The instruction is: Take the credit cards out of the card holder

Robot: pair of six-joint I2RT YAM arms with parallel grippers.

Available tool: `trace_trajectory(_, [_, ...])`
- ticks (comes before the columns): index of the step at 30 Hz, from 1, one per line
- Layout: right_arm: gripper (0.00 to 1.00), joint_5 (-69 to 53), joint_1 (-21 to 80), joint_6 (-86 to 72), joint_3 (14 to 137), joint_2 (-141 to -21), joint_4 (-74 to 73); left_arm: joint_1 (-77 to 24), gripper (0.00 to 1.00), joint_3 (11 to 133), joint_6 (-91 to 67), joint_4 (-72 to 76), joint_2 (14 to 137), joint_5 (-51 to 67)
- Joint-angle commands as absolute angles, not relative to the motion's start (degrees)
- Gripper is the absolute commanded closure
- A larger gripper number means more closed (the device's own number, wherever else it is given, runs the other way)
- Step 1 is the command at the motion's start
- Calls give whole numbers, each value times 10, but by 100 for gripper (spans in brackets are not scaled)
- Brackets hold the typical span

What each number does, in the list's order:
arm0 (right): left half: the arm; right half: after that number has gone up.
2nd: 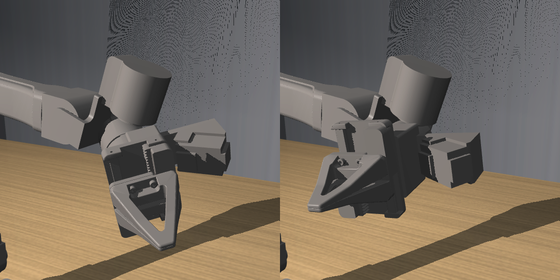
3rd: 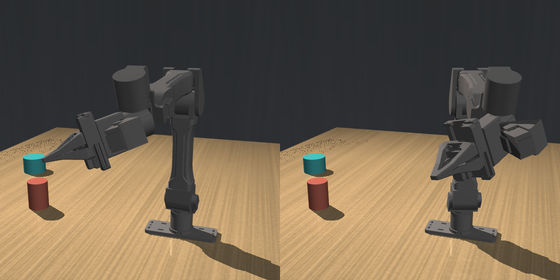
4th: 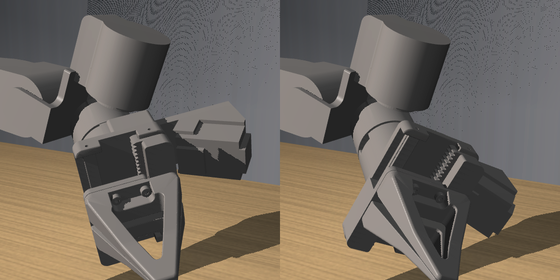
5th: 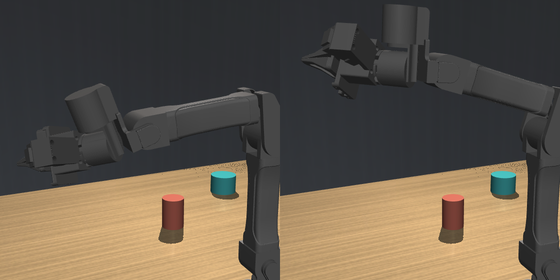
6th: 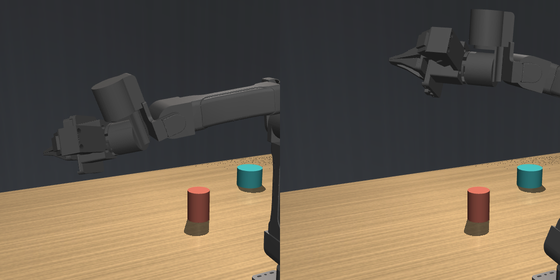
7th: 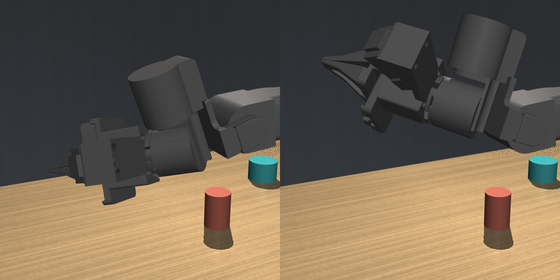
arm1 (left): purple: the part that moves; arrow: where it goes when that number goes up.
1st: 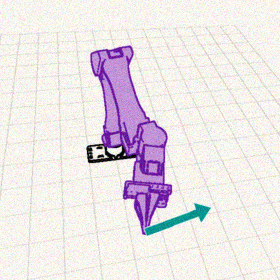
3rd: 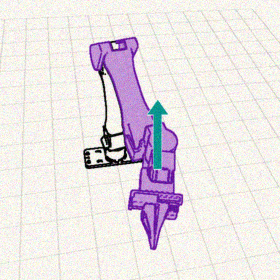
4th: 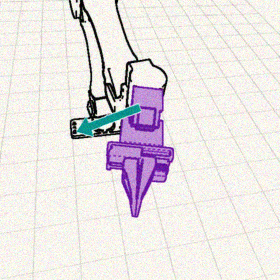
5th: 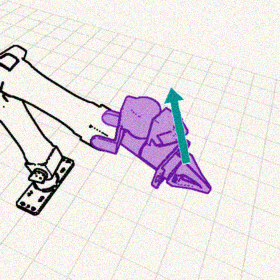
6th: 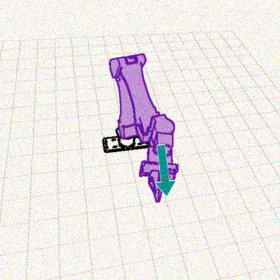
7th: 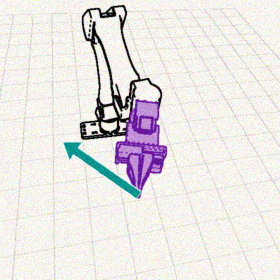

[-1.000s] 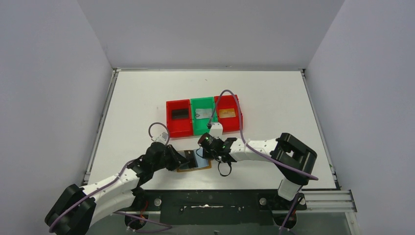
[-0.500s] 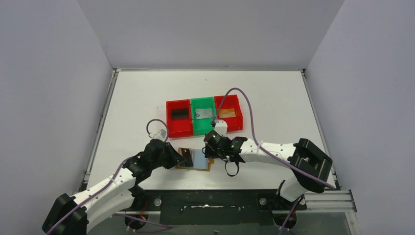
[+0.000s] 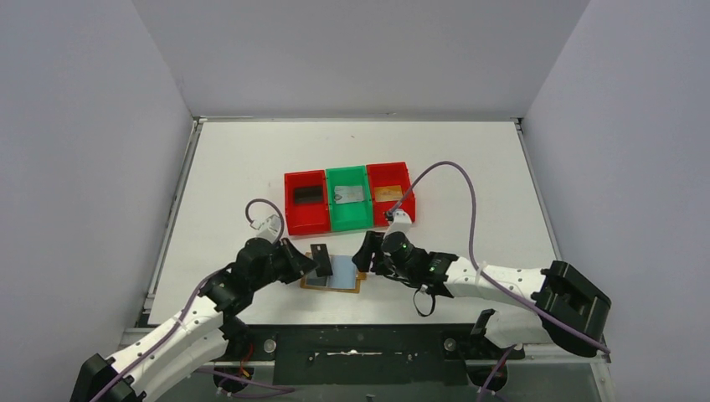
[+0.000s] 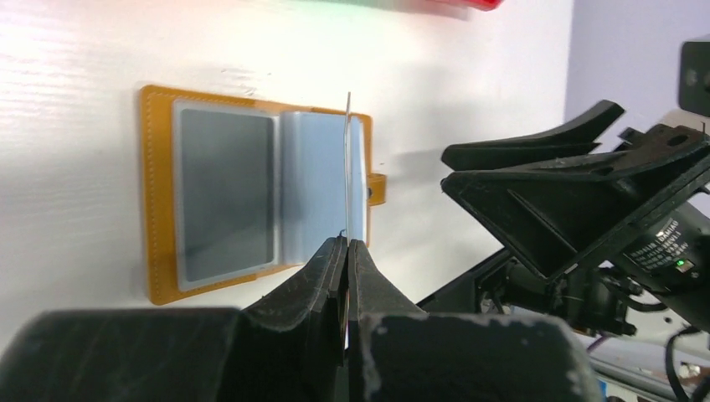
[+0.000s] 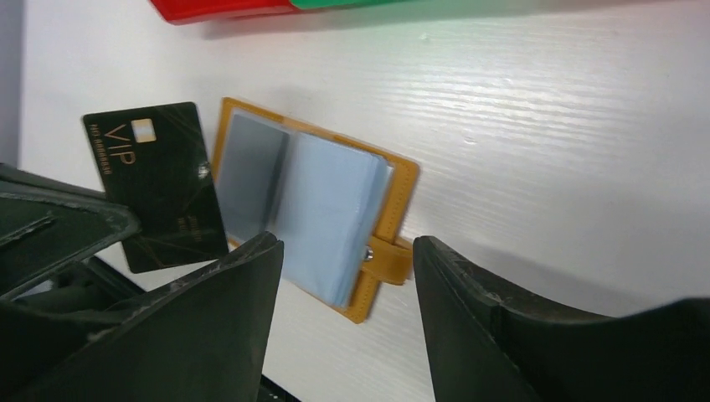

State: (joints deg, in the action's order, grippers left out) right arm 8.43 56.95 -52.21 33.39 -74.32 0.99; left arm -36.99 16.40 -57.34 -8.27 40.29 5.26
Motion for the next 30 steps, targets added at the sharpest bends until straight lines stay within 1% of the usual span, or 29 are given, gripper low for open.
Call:
trace_trajectory(1, [40, 28, 551, -514, 323, -696, 147, -367, 100, 184, -554, -19, 365, 78])
trace_trajectory(4, [40, -37, 526, -529, 309, -686, 189, -367, 100, 173, -560, 26, 337, 97])
trace_trajectory(6, [40, -81, 513, -536, 289, -681, 254, -367, 100, 165, -568, 55, 323, 108])
trace_trajectory(9, [41, -146, 502, -549, 250, -678, 391, -367, 100, 158, -587, 89, 313, 124])
trace_trajectory(11, [41, -178, 491, -564, 243, -685, 437, -367, 100, 158, -596, 105, 313, 136])
trace_trajectory(18, [44, -266, 474, -598, 251, -717, 523, -367, 100, 171, -599, 127, 334, 174])
trace_trajectory(22, [49, -281, 469, -611, 254, -733, 535, -367, 100, 172, -601, 148, 345, 193])
trace_trajectory(30, [53, -285, 450, -630, 235, -729, 553, -366, 100, 168, -608, 167, 342, 199])
